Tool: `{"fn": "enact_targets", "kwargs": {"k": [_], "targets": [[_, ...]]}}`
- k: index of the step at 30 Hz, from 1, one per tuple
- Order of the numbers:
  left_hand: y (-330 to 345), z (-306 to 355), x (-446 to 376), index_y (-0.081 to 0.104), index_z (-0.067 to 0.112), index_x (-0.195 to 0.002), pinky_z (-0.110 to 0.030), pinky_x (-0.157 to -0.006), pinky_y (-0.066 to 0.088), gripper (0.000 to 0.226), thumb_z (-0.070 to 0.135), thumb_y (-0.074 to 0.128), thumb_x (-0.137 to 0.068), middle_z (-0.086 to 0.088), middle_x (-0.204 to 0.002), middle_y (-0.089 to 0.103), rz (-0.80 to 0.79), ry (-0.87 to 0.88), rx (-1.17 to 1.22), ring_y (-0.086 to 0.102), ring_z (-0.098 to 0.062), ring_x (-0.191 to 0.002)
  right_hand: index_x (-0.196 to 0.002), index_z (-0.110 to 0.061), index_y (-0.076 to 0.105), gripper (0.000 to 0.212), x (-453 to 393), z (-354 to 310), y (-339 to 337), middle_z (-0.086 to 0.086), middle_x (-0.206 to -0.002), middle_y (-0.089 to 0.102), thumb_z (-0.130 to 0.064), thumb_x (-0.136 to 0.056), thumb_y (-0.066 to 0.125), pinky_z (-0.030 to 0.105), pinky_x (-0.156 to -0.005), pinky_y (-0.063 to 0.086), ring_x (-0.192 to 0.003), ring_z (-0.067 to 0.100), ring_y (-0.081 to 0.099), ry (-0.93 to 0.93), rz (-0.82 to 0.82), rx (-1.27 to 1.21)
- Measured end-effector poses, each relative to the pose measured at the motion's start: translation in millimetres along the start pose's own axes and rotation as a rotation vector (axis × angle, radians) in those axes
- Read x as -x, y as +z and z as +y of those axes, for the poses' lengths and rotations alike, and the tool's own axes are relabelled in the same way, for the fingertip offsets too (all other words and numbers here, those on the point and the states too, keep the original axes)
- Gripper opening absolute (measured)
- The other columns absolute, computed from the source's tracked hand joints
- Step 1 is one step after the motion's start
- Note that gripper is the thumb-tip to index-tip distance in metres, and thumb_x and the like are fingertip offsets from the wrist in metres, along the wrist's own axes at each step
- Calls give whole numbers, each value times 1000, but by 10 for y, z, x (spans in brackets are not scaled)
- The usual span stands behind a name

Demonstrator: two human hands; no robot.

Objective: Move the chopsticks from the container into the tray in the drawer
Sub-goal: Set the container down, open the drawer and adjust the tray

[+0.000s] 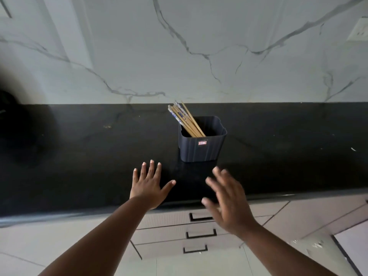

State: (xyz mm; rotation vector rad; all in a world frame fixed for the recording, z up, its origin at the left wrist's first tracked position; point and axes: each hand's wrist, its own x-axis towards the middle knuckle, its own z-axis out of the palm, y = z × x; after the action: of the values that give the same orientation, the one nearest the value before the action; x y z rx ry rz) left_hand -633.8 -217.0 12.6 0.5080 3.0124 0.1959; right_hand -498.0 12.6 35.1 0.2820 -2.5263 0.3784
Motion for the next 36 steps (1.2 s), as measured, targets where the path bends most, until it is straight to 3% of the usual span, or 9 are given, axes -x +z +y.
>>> {"fn": "enact_targets", "kwargs": {"k": [3,6,9,11,13,22,27,36], "targets": [[41,6,35,-1,23,-154,-45,-118,-7,101,83,-9,-73,-2,-163,-6,56,4,14,-12,-24,-148,-118,-19,59,34,359,-102,162,8,-126,61,-41,-91,56,40,-92,43,-110,29,55,-242,-199,19],[54,-1,31,7,25,-154,-42,-119,-6,94,81,2,-79,0,-163,1,102,-1,52,-9,-22,-148,-105,-21,60,23,517,-91,375,-1,-108,60,-39,-91,54,34,-79,48,-94,22,57,-211,-399,16],[42,-6,2,15,26,-153,-42,-119,-4,89,78,11,-82,1,-162,9,131,-15,74,-3,-20,-149,-122,-18,58,41,547,10,609,2,-121,60,-42,-90,52,36,-85,51,-104,25,61,-25,-570,84],[39,-6,-8,17,27,-153,-42,-120,-4,89,79,14,-81,3,-162,10,132,-22,79,-2,-19,-149,-139,-16,45,53,558,113,763,4,-137,53,-45,-95,43,39,-99,42,-123,27,51,77,-707,122],[35,-6,-11,18,28,-153,-41,-120,-3,89,79,16,-81,4,-162,11,135,-29,88,-1,-18,-149,-143,-16,37,55,600,214,903,5,-143,48,-46,-98,34,38,-105,34,-130,27,43,135,-786,140],[-15,-9,35,38,24,-146,-39,-120,2,80,71,36,-82,5,-156,30,227,-21,258,12,-16,-148,-138,-12,40,61,777,268,1101,12,-139,50,-55,-95,35,41,-108,29,-128,30,43,189,-736,170],[-28,-11,49,41,23,-145,-37,-120,4,76,67,41,-84,5,-155,33,275,-24,289,14,-15,-147,-121,-11,48,60,770,296,1046,10,-118,60,-62,-91,41,43,-98,34,-111,31,52,159,-722,203],[-4,9,83,44,22,-143,-33,-118,5,75,67,43,-83,5,-153,37,345,-68,309,17,-15,-146,-105,-13,57,41,1067,221,946,8,-97,66,-45,-101,33,41,-83,38,-91,30,59,132,-586,143]]}}
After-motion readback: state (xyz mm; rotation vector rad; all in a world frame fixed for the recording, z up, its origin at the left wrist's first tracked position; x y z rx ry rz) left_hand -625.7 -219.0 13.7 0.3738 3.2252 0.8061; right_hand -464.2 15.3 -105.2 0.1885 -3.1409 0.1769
